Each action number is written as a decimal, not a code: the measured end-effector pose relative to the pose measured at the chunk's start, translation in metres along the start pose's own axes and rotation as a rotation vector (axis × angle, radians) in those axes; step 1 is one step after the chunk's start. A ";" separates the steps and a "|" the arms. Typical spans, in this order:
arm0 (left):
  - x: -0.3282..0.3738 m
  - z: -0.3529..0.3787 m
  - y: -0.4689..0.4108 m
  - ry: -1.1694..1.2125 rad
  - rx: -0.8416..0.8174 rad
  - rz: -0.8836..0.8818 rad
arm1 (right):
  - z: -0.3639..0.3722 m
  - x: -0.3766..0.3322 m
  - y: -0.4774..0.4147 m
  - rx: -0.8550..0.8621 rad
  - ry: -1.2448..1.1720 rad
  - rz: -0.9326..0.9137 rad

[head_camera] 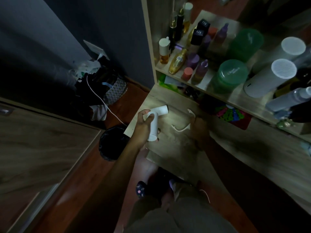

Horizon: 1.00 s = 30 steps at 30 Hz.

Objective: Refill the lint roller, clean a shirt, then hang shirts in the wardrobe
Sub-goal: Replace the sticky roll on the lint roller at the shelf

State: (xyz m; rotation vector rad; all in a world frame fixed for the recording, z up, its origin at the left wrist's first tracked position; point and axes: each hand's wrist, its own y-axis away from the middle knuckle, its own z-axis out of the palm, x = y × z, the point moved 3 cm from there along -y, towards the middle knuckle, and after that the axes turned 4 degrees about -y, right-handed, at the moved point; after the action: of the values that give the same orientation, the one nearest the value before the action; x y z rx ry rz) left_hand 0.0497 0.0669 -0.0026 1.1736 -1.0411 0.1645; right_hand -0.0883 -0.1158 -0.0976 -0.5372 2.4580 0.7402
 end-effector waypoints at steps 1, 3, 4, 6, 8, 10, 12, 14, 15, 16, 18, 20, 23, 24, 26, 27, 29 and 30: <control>-0.002 0.001 0.000 -0.012 -0.011 -0.008 | 0.004 0.007 -0.002 -0.035 0.016 0.073; -0.005 0.002 0.002 -0.043 -0.035 -0.021 | 0.006 0.016 -0.009 -0.072 0.073 0.104; -0.007 0.002 0.002 -0.059 -0.052 -0.023 | -0.001 0.010 -0.003 -0.061 0.120 0.054; -0.010 0.003 0.003 -0.083 -0.086 -0.018 | -0.011 0.004 0.004 -0.028 0.135 -0.003; -0.010 0.006 0.006 -0.094 -0.118 -0.006 | -0.016 0.008 0.004 0.058 0.146 0.108; -0.009 0.009 0.009 -0.106 -0.138 0.008 | -0.023 0.002 0.008 0.214 0.157 0.107; -0.009 0.011 0.011 -0.117 -0.151 0.021 | -0.025 -0.015 0.013 0.238 -0.027 -0.064; -0.010 0.012 0.011 -0.133 -0.150 0.040 | -0.020 -0.035 0.020 0.046 -0.314 -0.184; -0.011 0.012 0.011 -0.145 -0.150 0.050 | -0.017 -0.045 0.022 -0.066 -0.412 -0.173; -0.012 0.012 0.011 -0.157 -0.146 0.059 | -0.014 -0.055 0.023 -0.182 -0.500 -0.137; -0.013 0.012 0.010 -0.183 -0.125 0.093 | -0.006 -0.067 0.022 -0.406 -0.574 -0.076; -0.015 0.010 0.009 -0.199 -0.108 0.122 | -0.003 -0.072 0.023 -0.507 -0.572 -0.102; -0.018 0.007 0.008 -0.236 -0.076 0.138 | -0.001 -0.076 0.032 -0.516 -0.638 -0.108; -0.019 0.007 0.007 -0.254 -0.065 0.137 | -0.002 -0.075 0.033 -0.522 -0.684 -0.112; -0.021 0.005 0.006 -0.283 -0.055 0.138 | -0.003 -0.074 0.032 -0.533 -0.750 -0.109; -0.022 0.004 0.005 -0.294 -0.053 0.138 | -0.009 -0.070 0.033 -0.545 -0.736 -0.090; -0.023 0.002 0.004 -0.317 -0.045 0.132 | 0.009 -0.069 0.031 -0.575 -0.750 -0.001; -0.023 0.002 0.004 -0.332 -0.041 0.131 | 0.016 -0.064 0.037 -0.629 -0.727 0.012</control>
State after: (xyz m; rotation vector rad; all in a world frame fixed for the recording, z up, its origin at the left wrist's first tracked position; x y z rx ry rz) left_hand 0.0336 0.0763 -0.0168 1.1179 -1.4079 0.0508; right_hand -0.0505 -0.0637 -0.0580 -0.3722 1.5399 1.4298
